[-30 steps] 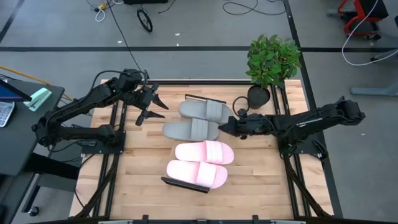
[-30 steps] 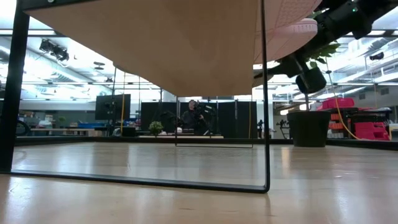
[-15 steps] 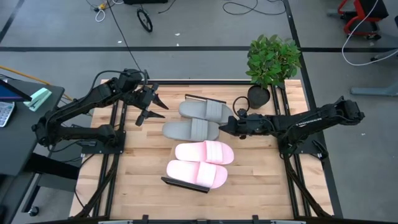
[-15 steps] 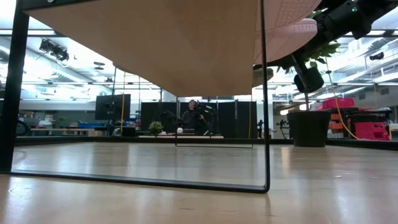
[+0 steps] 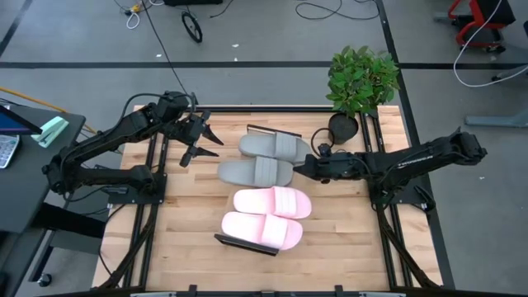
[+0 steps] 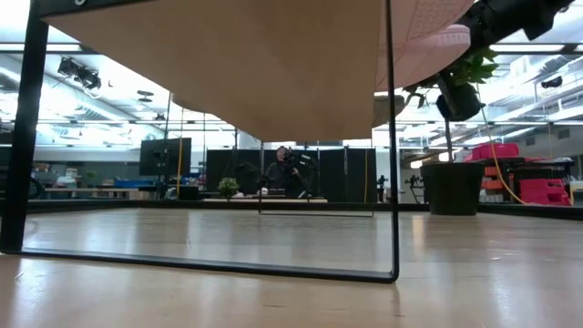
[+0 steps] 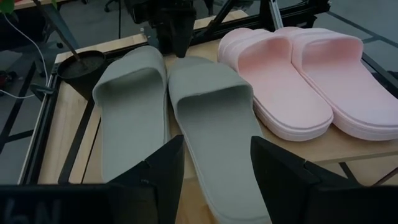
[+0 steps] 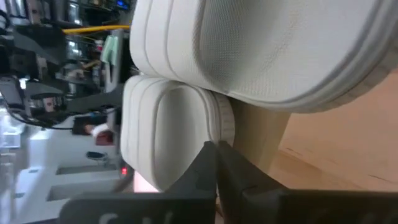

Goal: Pick and place slides into the shelf
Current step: Adjust the gray slides on the shelf

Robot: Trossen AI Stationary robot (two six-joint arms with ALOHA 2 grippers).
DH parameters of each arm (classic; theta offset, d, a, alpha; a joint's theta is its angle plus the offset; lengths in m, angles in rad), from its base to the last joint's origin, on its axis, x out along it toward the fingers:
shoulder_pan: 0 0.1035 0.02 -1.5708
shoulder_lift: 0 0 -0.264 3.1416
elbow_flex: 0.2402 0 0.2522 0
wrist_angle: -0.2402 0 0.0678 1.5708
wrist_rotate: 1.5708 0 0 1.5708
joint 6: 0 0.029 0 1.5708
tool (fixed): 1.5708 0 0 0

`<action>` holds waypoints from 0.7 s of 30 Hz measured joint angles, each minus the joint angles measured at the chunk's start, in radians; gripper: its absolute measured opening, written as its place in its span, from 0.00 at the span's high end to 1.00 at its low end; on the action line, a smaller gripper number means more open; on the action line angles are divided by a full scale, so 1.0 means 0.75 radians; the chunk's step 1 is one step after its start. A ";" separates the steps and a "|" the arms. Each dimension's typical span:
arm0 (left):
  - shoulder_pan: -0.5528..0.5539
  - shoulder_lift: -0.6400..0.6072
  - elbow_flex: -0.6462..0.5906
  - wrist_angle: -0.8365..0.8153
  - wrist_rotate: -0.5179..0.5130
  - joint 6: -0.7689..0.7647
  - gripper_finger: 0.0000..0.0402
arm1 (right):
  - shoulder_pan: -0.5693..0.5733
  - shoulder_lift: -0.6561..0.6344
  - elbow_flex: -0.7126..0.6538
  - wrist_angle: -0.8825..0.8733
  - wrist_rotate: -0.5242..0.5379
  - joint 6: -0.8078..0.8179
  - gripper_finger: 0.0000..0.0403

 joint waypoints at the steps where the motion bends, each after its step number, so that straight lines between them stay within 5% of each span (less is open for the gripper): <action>1: 0.000 0.000 0.000 0.000 0.000 0.000 0.53 | 0.005 -0.004 0.020 -0.049 0.000 0.000 0.99; 11: 0.000 0.000 0.000 -0.001 -0.001 -0.004 0.53 | 0.007 0.040 0.072 -0.243 -0.041 0.002 0.99; 21: 0.000 0.000 0.000 -0.002 -0.001 -0.004 0.53 | 0.008 -0.049 0.071 -0.268 -0.101 -0.010 0.84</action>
